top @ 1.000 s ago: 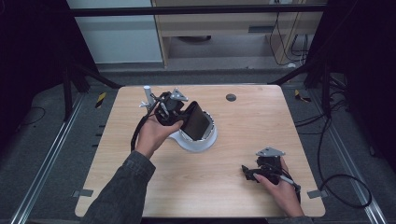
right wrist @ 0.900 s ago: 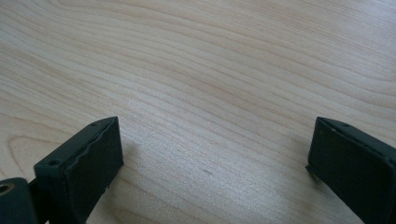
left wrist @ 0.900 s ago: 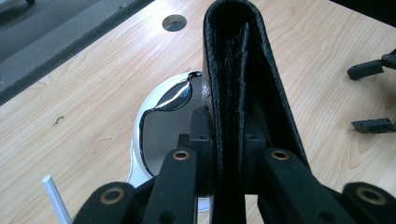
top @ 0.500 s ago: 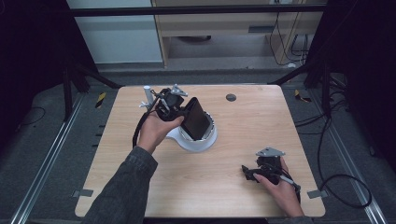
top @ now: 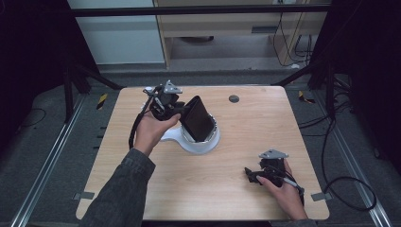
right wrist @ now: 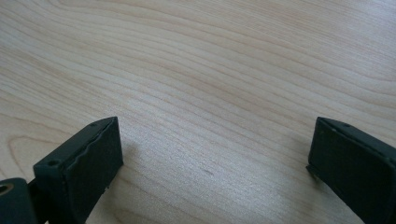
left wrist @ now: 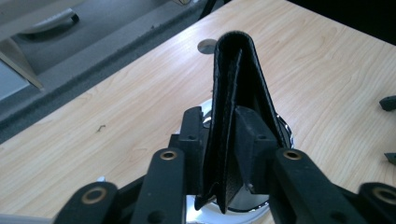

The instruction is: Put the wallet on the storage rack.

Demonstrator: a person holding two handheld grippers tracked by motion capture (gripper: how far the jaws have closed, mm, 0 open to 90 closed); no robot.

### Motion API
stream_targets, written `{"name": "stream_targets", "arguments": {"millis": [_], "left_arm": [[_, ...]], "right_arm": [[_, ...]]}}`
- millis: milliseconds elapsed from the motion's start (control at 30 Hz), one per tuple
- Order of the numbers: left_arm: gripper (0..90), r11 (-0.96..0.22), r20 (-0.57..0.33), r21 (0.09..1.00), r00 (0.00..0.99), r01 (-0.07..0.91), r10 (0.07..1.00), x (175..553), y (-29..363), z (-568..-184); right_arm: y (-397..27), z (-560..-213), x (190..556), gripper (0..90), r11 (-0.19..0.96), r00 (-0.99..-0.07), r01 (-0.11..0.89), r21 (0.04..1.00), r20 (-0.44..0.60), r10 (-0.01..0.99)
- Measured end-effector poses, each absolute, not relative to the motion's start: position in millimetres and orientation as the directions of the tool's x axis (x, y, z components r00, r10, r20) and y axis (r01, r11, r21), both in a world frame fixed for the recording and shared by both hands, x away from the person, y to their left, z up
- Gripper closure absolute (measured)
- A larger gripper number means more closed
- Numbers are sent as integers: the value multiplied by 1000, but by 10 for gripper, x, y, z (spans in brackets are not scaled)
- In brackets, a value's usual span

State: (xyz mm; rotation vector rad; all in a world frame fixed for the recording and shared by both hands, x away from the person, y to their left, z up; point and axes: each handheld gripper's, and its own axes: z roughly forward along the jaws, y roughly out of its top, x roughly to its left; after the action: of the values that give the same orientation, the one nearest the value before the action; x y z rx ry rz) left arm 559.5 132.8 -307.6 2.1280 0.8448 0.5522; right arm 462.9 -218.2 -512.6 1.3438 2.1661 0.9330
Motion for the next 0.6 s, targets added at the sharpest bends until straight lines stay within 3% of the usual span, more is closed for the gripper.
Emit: {"name": "stream_targets", "arguments": {"millis": [367, 600], "left_arm": [[612, -477, 152, 814, 671, 331, 726, 5455, 1400, -2981], [487, -459, 166, 843, 675, 282, 719, 5272, 1450, -2907]], "right_arm": [[-2179, -5126, 4625, 31, 305, -441, 613, 728, -5, 897], [-2179, -5124, 4625, 30, 305, -441, 614, 728, -3, 897]]}}
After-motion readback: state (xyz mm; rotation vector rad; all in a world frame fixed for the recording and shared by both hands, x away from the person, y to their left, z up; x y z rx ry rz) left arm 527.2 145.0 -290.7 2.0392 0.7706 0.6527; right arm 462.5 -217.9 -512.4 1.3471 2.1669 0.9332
